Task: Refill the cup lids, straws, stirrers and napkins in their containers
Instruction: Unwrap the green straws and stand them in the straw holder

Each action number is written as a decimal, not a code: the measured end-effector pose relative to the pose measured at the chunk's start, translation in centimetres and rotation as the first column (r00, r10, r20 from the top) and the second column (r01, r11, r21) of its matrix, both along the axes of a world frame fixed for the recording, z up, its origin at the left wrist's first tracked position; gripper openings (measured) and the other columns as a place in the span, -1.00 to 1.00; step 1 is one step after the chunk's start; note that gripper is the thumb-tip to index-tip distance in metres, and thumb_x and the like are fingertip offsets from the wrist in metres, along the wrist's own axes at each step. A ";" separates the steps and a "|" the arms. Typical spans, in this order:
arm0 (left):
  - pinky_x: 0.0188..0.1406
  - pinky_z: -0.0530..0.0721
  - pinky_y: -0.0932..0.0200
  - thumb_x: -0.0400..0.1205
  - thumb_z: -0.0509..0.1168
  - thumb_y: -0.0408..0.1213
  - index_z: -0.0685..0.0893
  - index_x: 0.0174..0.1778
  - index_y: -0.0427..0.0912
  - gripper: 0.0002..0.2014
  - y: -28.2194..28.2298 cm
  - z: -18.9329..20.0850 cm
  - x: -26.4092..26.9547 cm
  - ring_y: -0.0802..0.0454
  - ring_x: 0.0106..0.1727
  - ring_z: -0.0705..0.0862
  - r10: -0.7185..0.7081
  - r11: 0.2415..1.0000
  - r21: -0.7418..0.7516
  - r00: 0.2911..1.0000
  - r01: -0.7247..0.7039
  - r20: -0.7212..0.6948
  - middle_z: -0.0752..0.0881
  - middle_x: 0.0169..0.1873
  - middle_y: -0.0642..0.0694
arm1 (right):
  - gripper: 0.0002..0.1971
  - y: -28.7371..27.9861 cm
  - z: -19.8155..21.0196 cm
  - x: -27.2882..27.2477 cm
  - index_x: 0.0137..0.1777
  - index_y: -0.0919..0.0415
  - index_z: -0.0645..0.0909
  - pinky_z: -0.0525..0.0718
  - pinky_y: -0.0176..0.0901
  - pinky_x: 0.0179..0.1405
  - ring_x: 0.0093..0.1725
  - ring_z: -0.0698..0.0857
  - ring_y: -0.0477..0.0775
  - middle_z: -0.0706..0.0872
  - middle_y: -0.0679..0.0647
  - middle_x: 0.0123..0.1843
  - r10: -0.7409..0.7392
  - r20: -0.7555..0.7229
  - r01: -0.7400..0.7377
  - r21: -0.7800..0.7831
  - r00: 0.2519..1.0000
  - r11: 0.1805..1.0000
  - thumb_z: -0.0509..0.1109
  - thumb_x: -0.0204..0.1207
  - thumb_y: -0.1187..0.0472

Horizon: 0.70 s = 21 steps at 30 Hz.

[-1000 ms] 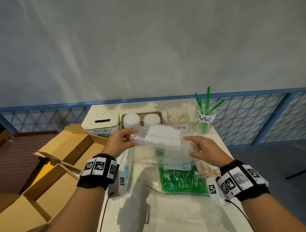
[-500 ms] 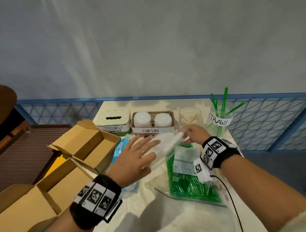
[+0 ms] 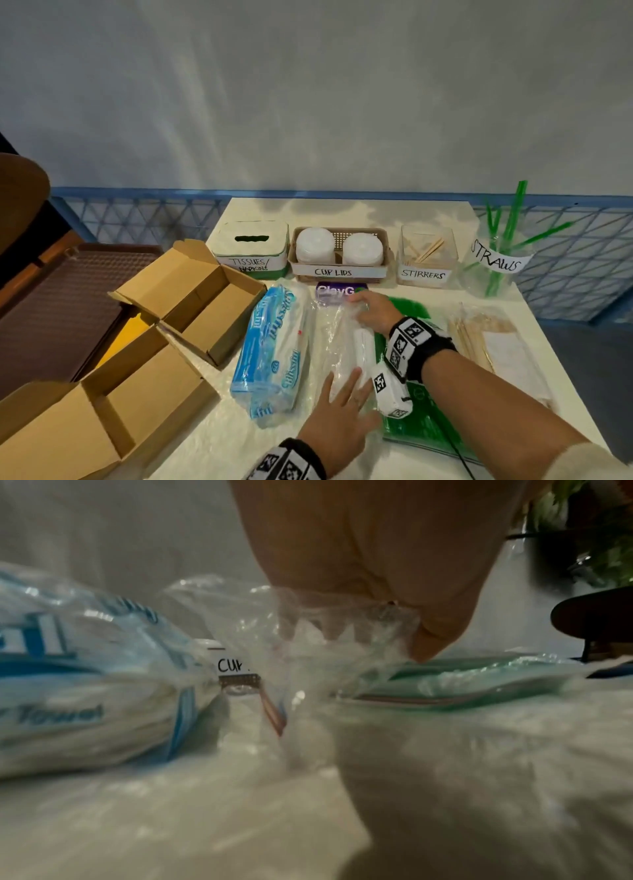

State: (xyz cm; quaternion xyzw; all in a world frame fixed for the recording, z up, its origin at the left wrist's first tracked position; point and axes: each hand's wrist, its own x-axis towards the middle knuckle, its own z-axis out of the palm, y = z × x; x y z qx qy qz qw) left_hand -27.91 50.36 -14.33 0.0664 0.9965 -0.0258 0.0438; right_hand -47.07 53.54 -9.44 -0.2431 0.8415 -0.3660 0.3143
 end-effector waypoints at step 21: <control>0.54 -0.12 -0.24 0.51 -0.26 0.45 -0.19 0.62 -0.37 0.02 -1.4 -6.7 1.4 -0.24 0.66 -0.18 0.360 0.893 0.263 0.931 -0.364 0.066 0.12 0.60 -0.34 | -0.28 -2.4 -6.2 6.3 0.62 -0.03 -0.39 -0.33 0.22 0.57 0.59 -0.47 0.29 -0.61 0.02 0.53 0.538 -0.278 -0.324 0.555 0.796 0.766 0.00 0.68 -0.13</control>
